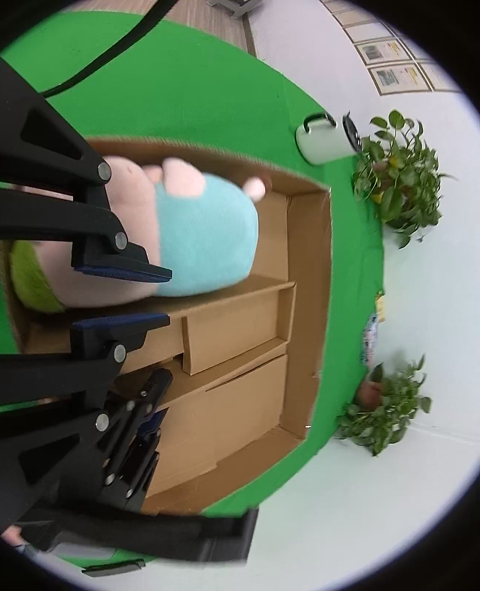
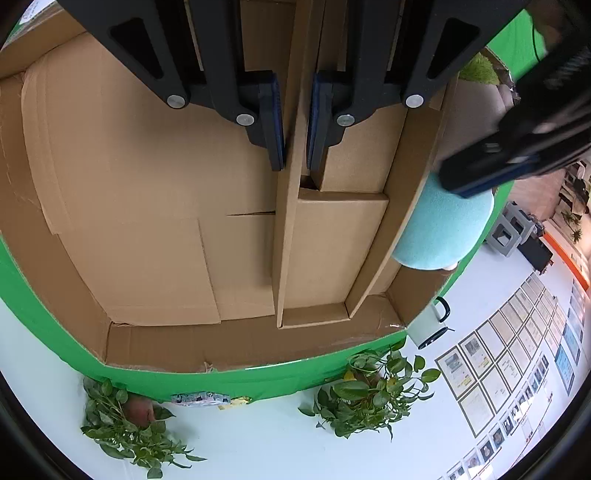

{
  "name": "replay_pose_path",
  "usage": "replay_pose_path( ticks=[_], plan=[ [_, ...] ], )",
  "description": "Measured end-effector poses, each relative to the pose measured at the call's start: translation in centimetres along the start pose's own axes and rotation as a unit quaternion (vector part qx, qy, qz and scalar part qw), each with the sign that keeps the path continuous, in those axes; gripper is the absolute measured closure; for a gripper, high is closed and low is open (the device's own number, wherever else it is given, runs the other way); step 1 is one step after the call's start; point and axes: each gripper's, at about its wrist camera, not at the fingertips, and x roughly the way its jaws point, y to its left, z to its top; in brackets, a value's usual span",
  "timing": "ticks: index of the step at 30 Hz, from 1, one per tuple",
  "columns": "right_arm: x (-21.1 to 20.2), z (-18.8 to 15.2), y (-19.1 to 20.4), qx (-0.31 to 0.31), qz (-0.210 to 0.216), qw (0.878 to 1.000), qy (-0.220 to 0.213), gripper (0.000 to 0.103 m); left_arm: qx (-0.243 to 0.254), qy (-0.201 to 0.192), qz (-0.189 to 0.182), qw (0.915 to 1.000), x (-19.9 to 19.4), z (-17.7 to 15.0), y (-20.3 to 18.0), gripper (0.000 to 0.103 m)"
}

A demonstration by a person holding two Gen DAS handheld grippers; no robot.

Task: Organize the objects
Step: 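Lower the long brown box into the open box beside the plush pig with both grippers, then open both grippers and withdraw them from the box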

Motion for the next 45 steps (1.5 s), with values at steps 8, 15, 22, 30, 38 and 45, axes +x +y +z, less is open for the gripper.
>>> replay_pose_path(
  ticks=[8,15,22,30,38,45],
  plan=[
    [1.1,0.0,3.5,-0.051,-0.041,0.998,0.012,0.093,0.005,-0.019,0.016,0.9997,-1.8,-2.3,1.4,0.087],
    [-0.9,0.2,3.7,-0.057,-0.028,0.998,0.007,0.082,-0.001,-0.033,0.02,0.9993,-3.0,-3.2,1.8,0.087],
    [-10.1,-2.5,2.4,-0.084,-0.001,0.992,-0.094,0.008,0.007,-0.089,0.045,0.995,-5.7,-4.7,1.4,0.055],
    [-17.5,-10.7,1.2,-0.082,-0.008,0.987,-0.135,0.002,0.055,-0.173,0.105,0.9778,-8.6,-7.3,-2.3,0.037],
    [-21.1,-15.7,-0.5,-0.069,-0.029,0.984,-0.16,0.004,0.024,-0.18,0.057,0.9817,-10.1,-9.9,-4.2,0.022],
    [-22.7,-16.6,-2.2,-0.052,-0.031,0.984,-0.169,0.049,0.022,-0.183,0.032,0.9824,-11.2,-11.6,-5.0,0.051]
  ],
)
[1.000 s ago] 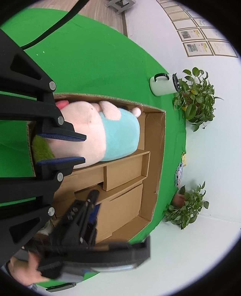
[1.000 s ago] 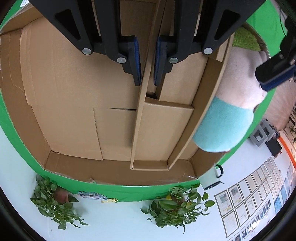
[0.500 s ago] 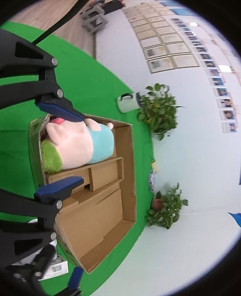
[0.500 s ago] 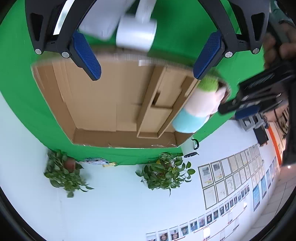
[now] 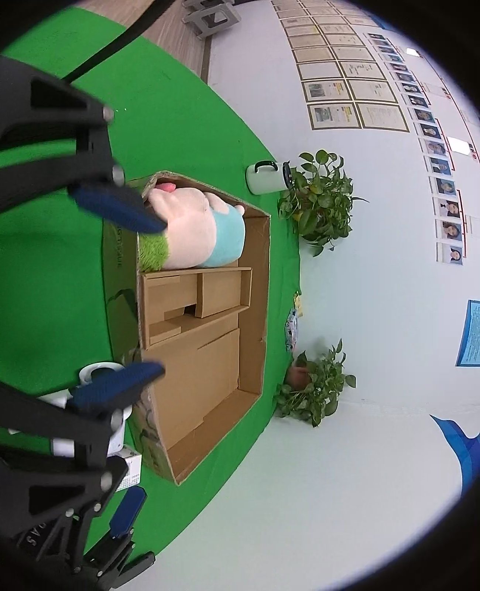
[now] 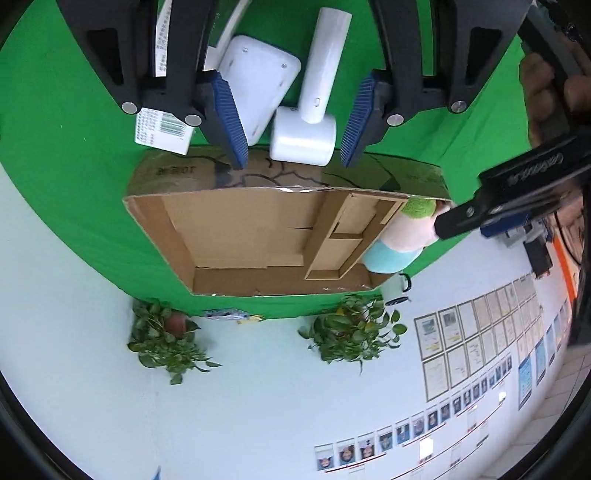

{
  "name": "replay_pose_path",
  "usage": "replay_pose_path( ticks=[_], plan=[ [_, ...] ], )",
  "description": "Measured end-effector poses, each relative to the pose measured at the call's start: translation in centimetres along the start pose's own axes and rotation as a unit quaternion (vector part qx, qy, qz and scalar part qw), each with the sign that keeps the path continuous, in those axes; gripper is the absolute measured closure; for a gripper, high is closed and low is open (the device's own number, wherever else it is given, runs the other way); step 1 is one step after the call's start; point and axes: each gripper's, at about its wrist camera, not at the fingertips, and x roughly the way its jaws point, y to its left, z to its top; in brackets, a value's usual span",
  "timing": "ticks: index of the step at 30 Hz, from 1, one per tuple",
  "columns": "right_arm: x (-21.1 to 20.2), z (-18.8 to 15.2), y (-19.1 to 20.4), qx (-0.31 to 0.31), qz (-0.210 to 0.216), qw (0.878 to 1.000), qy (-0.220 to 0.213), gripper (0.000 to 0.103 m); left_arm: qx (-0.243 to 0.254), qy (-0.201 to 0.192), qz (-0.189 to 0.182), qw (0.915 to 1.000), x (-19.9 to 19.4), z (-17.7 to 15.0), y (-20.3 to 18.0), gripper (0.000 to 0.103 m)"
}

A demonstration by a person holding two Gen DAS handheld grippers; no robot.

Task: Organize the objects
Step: 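Open both grippers and withdraw them from the box, then move the right gripper to the white hair dryer and close on its handle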

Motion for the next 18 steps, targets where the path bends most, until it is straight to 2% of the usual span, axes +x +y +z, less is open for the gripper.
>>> replay_pose_path(
  ticks=[1,2,3,4,6,8,9,14,18],
  plan=[
    [-0.3,-0.1,-0.3,0.006,0.0,1.0,0.0,0.033,0.001,0.008,-0.002,1.0,0.0,0.0,0.0,0.073],
    [-0.4,-0.1,-0.5,0.011,0.0,1.0,0.0,0.019,-0.001,0.016,-0.004,0.9999,-0.1,-0.2,-0.2,0.083],
    [-0.6,-0.2,-0.7,0.016,0.001,1.0,0.0,0.0,-0.005,0.023,-0.008,0.9997,-0.1,-0.2,-0.1,0.083],
    [-0.7,-0.3,-0.8,0.019,0.003,1.0,-0.004,0.001,-0.007,0.022,-0.007,0.9997,-0.2,-0.3,-0.1,0.083],
    [-1.0,-0.5,-0.9,0.021,0.01,1.0,-0.001,0.001,-0.005,0.014,0.009,0.9998,-0.7,-0.3,0.0,0.074],
    [-0.6,-0.5,-0.6,0.018,0.018,1.0,0.004,0.001,-0.008,0.008,0.01,0.9999,-1.1,-0.3,0.3,0.038],
    [-0.5,-0.7,-0.5,0.016,0.022,1.0,0.007,0.001,-0.014,0.002,0.007,0.9999,-1.4,-0.3,0.6,0.033],
    [0.6,-0.9,0.2,0.01,0.065,0.998,0.026,0.001,-0.018,0.004,0.019,0.9997,-2.0,-0.6,1.8,0.032],
    [1.3,-0.3,1.9,-0.037,0.125,0.991,0.028,0.001,-0.035,0.013,0.023,0.999,-2.3,-1.4,3.6,0.032]
  ],
)
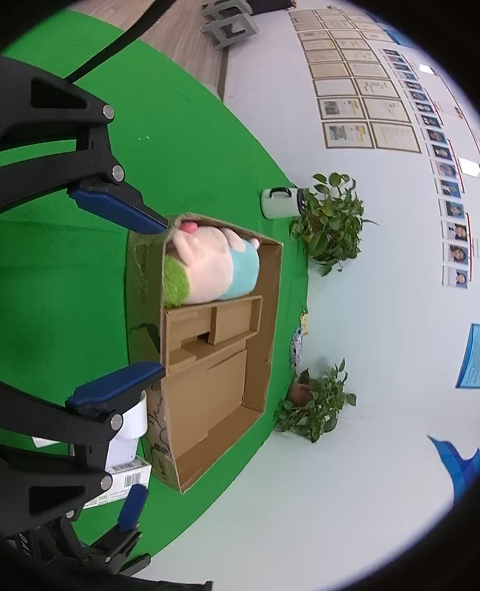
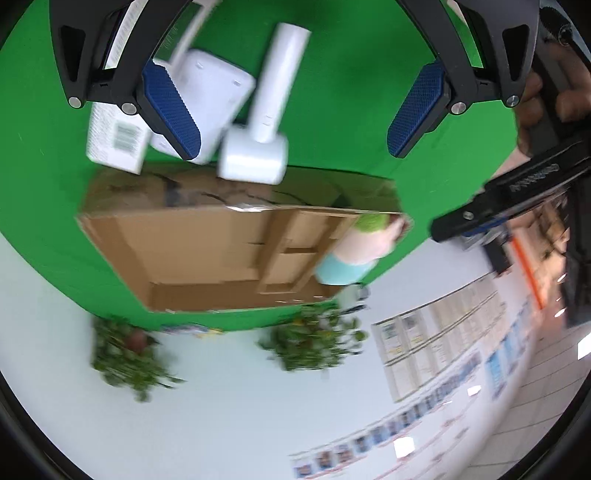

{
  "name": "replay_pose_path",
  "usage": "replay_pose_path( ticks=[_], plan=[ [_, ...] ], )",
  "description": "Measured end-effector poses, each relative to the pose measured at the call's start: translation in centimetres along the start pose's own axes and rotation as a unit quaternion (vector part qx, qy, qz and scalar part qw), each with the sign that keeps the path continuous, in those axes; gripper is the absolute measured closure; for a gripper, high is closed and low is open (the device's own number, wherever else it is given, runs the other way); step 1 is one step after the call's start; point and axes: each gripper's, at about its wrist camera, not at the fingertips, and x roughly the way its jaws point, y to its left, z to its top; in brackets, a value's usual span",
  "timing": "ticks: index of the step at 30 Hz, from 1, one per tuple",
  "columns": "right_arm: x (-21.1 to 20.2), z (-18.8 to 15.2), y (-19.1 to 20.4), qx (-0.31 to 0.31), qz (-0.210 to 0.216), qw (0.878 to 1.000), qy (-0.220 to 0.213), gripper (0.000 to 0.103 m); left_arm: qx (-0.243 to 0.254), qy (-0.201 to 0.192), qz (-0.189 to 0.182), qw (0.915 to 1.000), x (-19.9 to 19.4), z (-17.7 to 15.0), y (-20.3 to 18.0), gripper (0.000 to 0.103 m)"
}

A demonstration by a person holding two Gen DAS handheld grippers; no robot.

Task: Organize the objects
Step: 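Move the right gripper to the white hair dryer and close on its handle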

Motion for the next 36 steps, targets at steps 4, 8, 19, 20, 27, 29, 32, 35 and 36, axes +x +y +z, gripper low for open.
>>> replay_pose_path(
  ticks=[4,8,19,20,27,29,32,35,36],
  plan=[
    [2.8,2.4,2.3,-0.073,0.059,0.995,0.029,0.001,-0.017,0.005,0.01,0.9998,-0.3,-0.7,2.0,0.032],
    [6.9,5.1,5.0,-0.17,0.087,0.98,0.062,0.003,-0.024,0.017,0.01,0.9995,-0.1,-1.1,3.7,0.032],
    [17.2,5.7,6.2,-0.28,0.091,0.94,0.172,0.068,-0.022,0.03,0.001,0.9993,1.1,-1.6,4.7,0.032],
    [17.1,5.6,5.9,-0.279,0.094,0.941,0.165,0.069,-0.023,0.029,0.0,0.9993,1.1,-1.6,4.7,0.032],
    [16.5,5.6,5.3,-0.28,0.105,0.942,0.152,0.072,-0.021,0.038,-0.003,0.999,2.2,-1.6,4.1,0.032],
    [16.1,6.1,5.0,-0.26,0.109,0.948,0.146,0.067,-0.016,0.04,-0.002,0.9991,2.2,-1.7,3.9,0.032],
    [13.4,6.5,5.0,-0.218,0.114,0.961,0.122,0.026,-0.007,0.037,0.005,0.9993,2.2,-1.6,3.5,0.032],
    [9.9,6.4,3.8,-0.146,0.102,0.981,0.083,0.011,-0.003,0.029,0.007,0.9995,2.1,-1.4,3.0,0.032],
    [8.7,6.0,3.4,-0.121,0.082,0.986,0.075,0.008,-0.001,0.028,0.008,0.9996,2.2,-1.3,2.7,0.032]
  ],
)
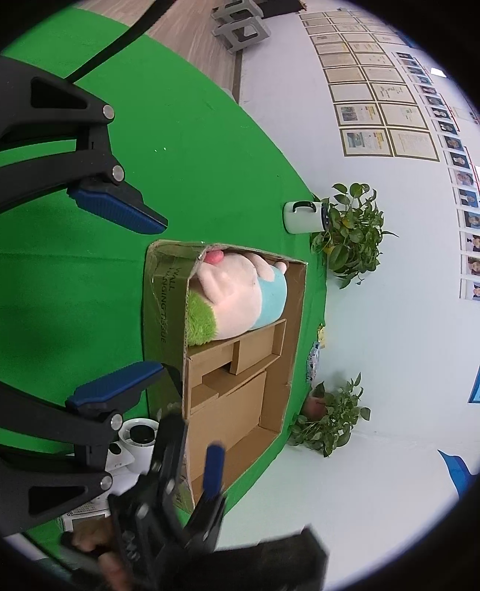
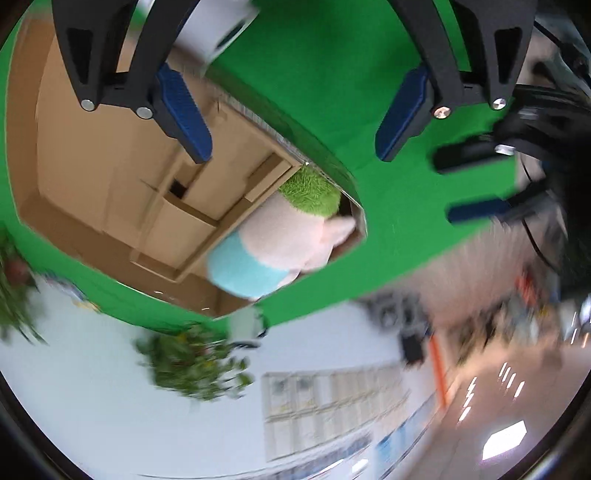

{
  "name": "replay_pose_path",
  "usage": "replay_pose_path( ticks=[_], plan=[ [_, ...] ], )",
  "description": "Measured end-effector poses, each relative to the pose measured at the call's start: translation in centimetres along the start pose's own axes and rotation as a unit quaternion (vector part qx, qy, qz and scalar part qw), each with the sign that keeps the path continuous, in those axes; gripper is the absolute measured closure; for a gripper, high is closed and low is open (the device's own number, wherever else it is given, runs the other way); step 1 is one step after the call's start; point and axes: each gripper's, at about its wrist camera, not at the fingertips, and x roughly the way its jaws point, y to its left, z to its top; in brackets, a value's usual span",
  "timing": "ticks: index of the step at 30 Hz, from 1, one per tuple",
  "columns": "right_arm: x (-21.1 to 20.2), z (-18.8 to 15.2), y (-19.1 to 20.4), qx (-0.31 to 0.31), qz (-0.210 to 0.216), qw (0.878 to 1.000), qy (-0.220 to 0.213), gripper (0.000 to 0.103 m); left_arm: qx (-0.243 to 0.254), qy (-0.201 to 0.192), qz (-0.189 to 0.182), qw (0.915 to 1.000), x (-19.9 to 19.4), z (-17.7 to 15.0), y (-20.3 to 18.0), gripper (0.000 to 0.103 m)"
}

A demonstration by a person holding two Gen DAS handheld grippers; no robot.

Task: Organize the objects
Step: 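Move the right gripper to the white hair dryer and close on its handle, then lift the hair dryer with the right gripper and carry it over the box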

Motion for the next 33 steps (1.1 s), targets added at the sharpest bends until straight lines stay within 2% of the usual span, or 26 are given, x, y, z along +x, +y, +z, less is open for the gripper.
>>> replay_pose_path(
  ticks=[4,9,11,12,13,14,16,17,20,22,25,26,27,28,30,32,33],
  plan=[
    [-3.6,-4.3,0.4,0.062,-0.105,0.992,-0.016,0.007,0.006,0.003,-0.006,1.0,0.4,-0.3,-1.2,0.032],
    [-3.8,-9.6,1.5,0.091,-0.127,0.987,0.029,0.007,0.011,0.029,-0.031,0.9991,2.0,-0.9,-3.2,0.032],
    [-3.2,-10.8,1.9,0.097,-0.129,0.986,0.042,0.012,0.008,0.042,-0.046,0.998,2.6,-1.2,-3.7,0.032],
    [-2.5,-11.3,1.9,0.103,-0.131,0.984,0.056,0.019,0.008,0.05,-0.052,0.9974,2.9,-1.3,-3.9,0.032],
    [-2.0,-11.6,1.8,0.106,-0.134,0.983,0.066,0.031,0.009,0.055,-0.056,0.9969,3.0,-1.4,-4.1,0.032],
    [-1.6,-11.8,1.9,0.104,-0.142,0.982,0.072,0.038,0.011,0.06,-0.06,0.9963,3.1,-1.5,-4.2,0.032],
    [-0.9,-12.0,2.1,0.097,-0.165,0.978,0.078,0.06,0.011,0.07,-0.066,0.9953,3.2,-1.8,-4.3,0.032],
    [-0.4,-12.1,2.0,0.1,-0.171,0.977,0.083,0.066,0.008,0.076,-0.072,0.9945,3.2,-2.0,-4.3,0.032],
    [-0.7,-12.7,1.2,0.128,-0.166,0.974,0.08,0.071,-0.004,0.095,-0.095,0.991,3.3,-2.4,-4.3,0.032],
    [-1.1,-13.1,2.0,0.131,-0.168,0.973,0.083,0.075,-0.015,0.12,-0.132,0.9839,3.2,-3.2,-4.2,0.032],
    [-3.0,-14.7,4.1,0.146,-0.105,0.98,0.081,0.072,-0.035,0.168,-0.197,0.9653,3.4,-4.7,-4.1,0.032],
    [-3.1,-15.0,4.5,0.148,-0.095,0.981,0.08,0.067,-0.043,0.181,-0.213,0.9592,3.5,-5.2,-4.2,0.032],
    [-3.5,-15.4,5.0,0.151,-0.09,0.981,0.077,0.043,-0.053,0.196,-0.232,0.9512,3.7,-5.7,-4.4,0.032],
    [-3.9,-15.7,5.2,0.157,-0.084,0.982,0.066,0.024,-0.064,0.212,-0.251,0.9424,4.0,-6.2,-4.7,0.032],
    [-4.5,-15.8,4.9,0.171,-0.069,0.982,0.046,0.025,-0.079,0.231,-0.275,0.9301,4.6,-6.9,-5.3,0.032],
    [-4.5,-15.9,4.3,0.183,-0.06,0.98,0.048,0.025,-0.087,0.244,-0.293,0.9206,5.3,-7.4,-6.2,0.032],
    [-4.3,-15.9,4.2,0.183,-0.061,0.98,0.052,0.03,-0.091,0.248,-0.299,0.9168,5.6,-7.4,-6.4,0.032]
  ],
)
